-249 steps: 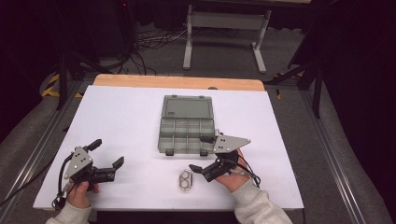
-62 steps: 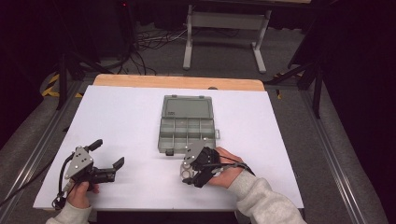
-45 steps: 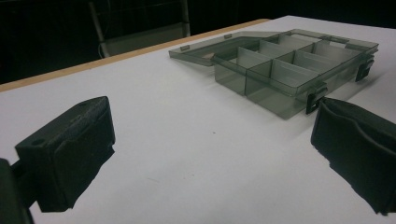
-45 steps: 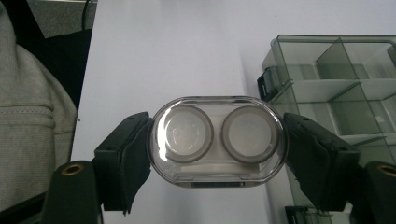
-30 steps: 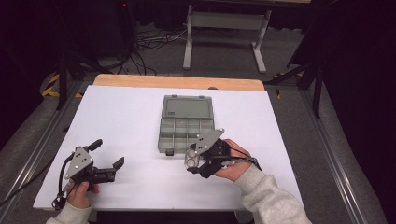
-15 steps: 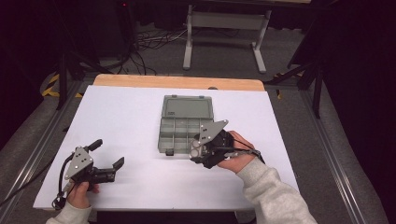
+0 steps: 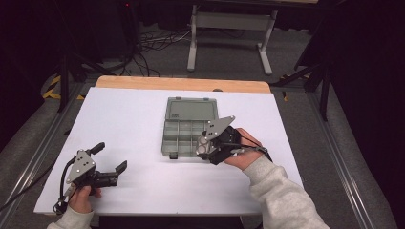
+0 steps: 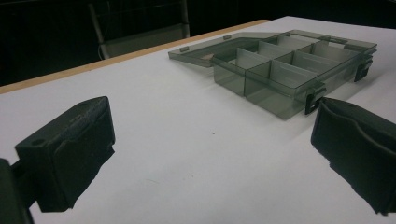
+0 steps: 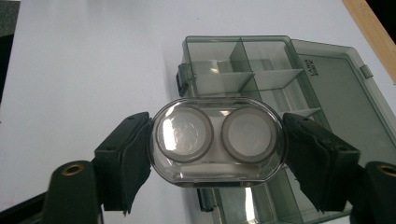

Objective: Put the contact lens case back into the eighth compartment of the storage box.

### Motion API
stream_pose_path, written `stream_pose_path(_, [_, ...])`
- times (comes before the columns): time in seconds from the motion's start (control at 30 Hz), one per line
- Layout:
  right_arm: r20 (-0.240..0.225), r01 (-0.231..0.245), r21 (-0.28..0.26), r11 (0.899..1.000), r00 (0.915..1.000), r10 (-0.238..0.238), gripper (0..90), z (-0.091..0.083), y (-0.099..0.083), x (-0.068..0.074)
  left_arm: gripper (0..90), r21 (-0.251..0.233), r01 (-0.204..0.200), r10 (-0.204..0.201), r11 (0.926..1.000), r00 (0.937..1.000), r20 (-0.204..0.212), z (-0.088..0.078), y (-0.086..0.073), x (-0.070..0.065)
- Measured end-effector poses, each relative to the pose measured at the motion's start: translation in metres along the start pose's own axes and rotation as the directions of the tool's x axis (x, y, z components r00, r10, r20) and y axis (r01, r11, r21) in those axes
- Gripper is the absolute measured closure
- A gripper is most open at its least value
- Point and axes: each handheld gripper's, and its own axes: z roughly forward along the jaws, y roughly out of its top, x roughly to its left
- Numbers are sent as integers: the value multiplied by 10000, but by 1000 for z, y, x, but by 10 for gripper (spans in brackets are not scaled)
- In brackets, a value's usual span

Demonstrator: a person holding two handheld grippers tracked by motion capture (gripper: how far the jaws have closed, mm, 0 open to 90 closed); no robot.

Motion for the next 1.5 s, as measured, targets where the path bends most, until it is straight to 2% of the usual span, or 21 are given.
stream_pose_path(0.87, [287, -392, 573, 9976, 9989, 376, 267, 5, -9, -35, 4, 2, 25, -25, 10000, 10000, -8, 0, 0, 0])
stream_pose_path(1.3, [250, -628, 873, 9942, 9978, 608, 267, 10, -19, -48, 4, 21, 8, -8, 10000, 10000, -29, 0, 0, 0])
stream_pose_path(1.5, [219, -531, 1178, 9916, 9985, 509, 267, 14, -20, -52, 4, 24, 17, -17, 10000, 10000, -35, 0, 0, 0])
